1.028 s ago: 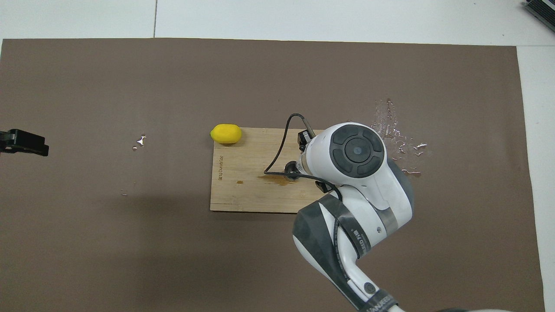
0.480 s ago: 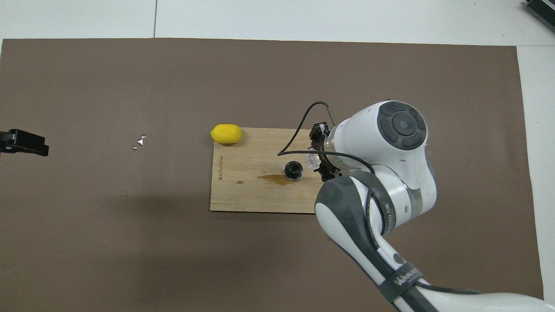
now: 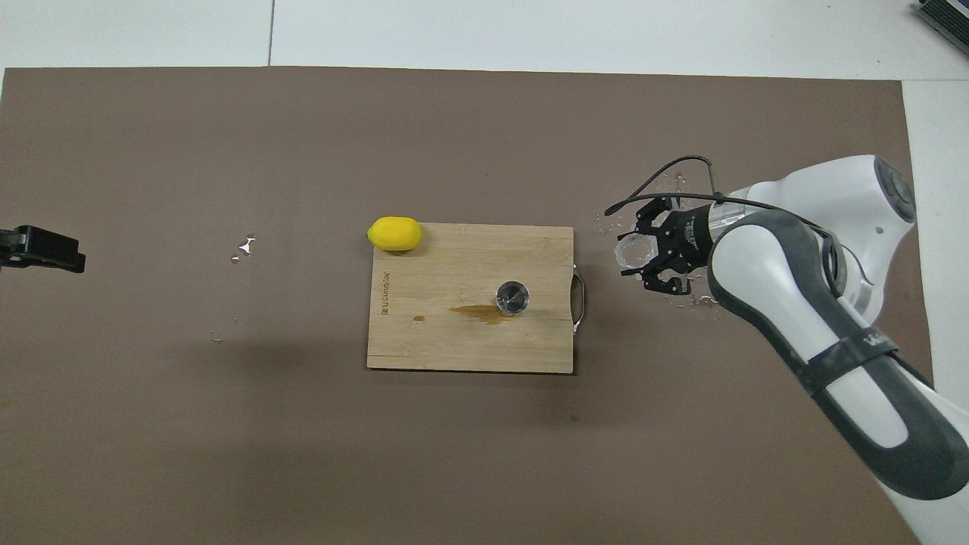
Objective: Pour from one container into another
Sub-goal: 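Turn the glass upright and carry it back with the right gripper, then lower the clear glass onto the table and open the right gripper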
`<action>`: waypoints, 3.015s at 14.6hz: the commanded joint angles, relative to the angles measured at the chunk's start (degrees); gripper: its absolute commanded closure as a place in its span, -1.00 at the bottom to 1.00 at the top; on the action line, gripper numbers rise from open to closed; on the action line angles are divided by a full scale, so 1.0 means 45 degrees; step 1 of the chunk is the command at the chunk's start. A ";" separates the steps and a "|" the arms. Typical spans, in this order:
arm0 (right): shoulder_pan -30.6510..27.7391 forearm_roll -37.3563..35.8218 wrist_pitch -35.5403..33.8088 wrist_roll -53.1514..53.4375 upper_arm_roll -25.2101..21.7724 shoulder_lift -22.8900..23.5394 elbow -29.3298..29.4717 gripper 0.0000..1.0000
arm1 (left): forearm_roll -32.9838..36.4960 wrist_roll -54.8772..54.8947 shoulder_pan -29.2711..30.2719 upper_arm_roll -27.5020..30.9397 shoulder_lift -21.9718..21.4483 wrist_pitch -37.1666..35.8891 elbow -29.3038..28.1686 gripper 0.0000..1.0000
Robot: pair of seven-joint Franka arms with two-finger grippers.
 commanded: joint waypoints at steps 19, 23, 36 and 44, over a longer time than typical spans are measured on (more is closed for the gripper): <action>-0.2614 0.1274 -0.0460 -0.3696 0.0129 -0.0641 -0.0955 -1.00 | 0.0105 -0.0209 -0.0146 0.0086 -0.0345 0.0080 -0.0362 -1.00; -0.2167 -0.1218 -0.1296 -0.5055 0.0168 -0.1795 -0.1074 -1.00 | 0.0105 -0.0209 -0.0146 0.0086 -0.0345 0.0080 -0.0362 -1.00; 0.0179 -0.7494 -0.5010 -1.2230 0.0266 -0.3594 0.2555 -1.00 | 0.0105 -0.0209 -0.0146 0.0086 -0.0345 0.0158 -0.0401 -1.00; 0.0179 -0.8708 -0.7002 -1.3189 0.0305 -0.3536 0.4552 -1.00 | 0.0105 -0.0209 -0.0146 0.0086 -0.0345 0.0139 -0.0401 -1.00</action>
